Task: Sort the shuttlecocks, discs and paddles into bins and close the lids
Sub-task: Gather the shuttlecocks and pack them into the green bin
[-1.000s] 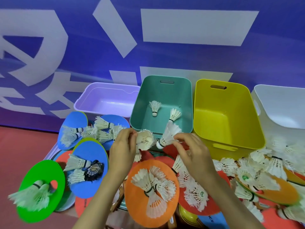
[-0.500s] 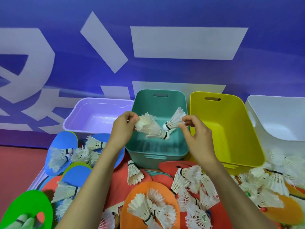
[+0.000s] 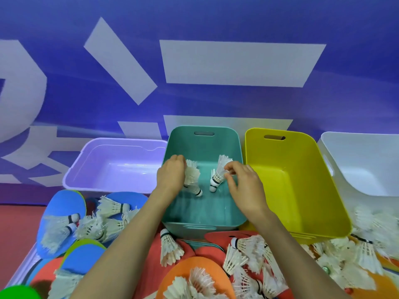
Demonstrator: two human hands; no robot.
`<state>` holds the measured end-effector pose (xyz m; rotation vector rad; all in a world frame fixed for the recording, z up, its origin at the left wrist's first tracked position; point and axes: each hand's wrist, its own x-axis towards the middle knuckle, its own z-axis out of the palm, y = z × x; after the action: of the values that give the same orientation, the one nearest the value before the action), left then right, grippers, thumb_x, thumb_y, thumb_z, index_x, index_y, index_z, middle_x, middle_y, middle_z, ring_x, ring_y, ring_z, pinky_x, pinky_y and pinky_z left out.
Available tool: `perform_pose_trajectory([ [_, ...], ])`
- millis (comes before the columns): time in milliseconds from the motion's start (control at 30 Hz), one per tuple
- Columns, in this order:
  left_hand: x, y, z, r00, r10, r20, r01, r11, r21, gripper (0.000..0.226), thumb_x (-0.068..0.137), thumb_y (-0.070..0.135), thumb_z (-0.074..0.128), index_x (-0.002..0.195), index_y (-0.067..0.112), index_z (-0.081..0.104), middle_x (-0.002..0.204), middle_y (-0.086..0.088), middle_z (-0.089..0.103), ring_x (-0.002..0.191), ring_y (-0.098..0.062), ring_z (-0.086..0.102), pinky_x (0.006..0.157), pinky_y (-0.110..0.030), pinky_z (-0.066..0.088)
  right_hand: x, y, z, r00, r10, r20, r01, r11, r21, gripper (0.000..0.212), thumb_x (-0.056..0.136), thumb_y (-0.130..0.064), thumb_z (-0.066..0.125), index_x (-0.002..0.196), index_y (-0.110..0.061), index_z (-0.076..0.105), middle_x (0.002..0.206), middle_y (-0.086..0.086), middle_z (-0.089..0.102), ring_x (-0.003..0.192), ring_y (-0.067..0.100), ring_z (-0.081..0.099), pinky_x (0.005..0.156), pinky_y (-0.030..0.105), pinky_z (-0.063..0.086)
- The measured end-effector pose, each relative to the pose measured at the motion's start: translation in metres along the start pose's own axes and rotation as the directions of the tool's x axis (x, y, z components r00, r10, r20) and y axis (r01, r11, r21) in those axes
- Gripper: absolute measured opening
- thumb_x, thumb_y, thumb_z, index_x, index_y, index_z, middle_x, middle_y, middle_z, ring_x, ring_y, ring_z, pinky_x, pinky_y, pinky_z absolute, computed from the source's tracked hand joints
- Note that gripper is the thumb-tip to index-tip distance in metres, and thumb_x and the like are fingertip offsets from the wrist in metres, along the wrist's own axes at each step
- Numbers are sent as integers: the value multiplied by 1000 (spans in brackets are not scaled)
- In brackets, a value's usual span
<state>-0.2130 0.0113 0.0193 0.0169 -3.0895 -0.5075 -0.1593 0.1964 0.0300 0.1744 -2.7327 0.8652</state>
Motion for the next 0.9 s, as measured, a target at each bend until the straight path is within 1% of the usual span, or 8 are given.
perform_pose_trajectory([
  [100,0,-9,8,999,-45,-10,44,994,-96,12,93,5,42,94,11,52,102,-10,57,88,-30,53,67,-33,36,5,0,5,998,20,65,-19,1000,-19,9,93,-14,53,99,-14,59,95,3,64,93,24,54,79,37,44],
  [233,-5,-13,15,997,-35,63,35,999,8,16,89,-1,42,99,8,51,105,-11,55,89,-34,55,71,-37,39,8,1,10,995,26,98,-21,999,-48,10,94,-13,51,101,-13,59,98,3,64,94,23,54,80,35,43],
  [367,0,-5,4,996,-15,-85,2,988,-152,17,87,-3,40,96,8,50,99,-8,52,86,-31,49,72,-38,39,9,5,15,992,41,118,-31,996,-88,12,94,-13,49,102,-13,58,98,2,64,95,22,54,79,33,41],
  [500,-1,0,8,976,0,218,-22,995,95,29,97,15,43,124,4,43,122,-17,47,107,-38,53,85,-42,41,13,8,18,989,31,147,-9,990,-142,13,94,-13,48,103,-14,57,100,3,64,95,23,53,77,33,39],
  [600,-15,-1,15,944,44,326,-55,998,26,50,99,31,41,142,9,27,134,-16,36,118,-37,47,93,-43,40,23,9,22,982,9,187,31,977,-213,15,94,-14,46,105,-15,56,103,4,65,94,25,54,73,31,37],
  [700,-31,-3,18,901,89,425,-139,986,90,49,97,36,44,141,16,35,140,-9,39,124,-31,45,96,-42,40,42,11,32,963,39,266,37,961,-275,24,90,-8,46,112,-15,55,109,8,66,98,29,57,70,31,36],
  [800,-43,-6,19,883,85,462,-154,982,114,45,95,36,49,136,17,43,137,-6,44,123,-30,47,95,-42,42,56,10,40,950,39,310,44,965,-258,50,88,1,48,134,-17,44,130,9,57,116,30,52,89,33,41],
  [900,-52,-8,14,946,106,305,-133,989,71,39,95,32,48,132,18,47,132,-3,47,121,-26,46,91,-40,45,56,7,40,957,21,290,47,973,-226,55,90,-2,48,141,-17,36,142,6,44,129,25,41,104,34,32],
])
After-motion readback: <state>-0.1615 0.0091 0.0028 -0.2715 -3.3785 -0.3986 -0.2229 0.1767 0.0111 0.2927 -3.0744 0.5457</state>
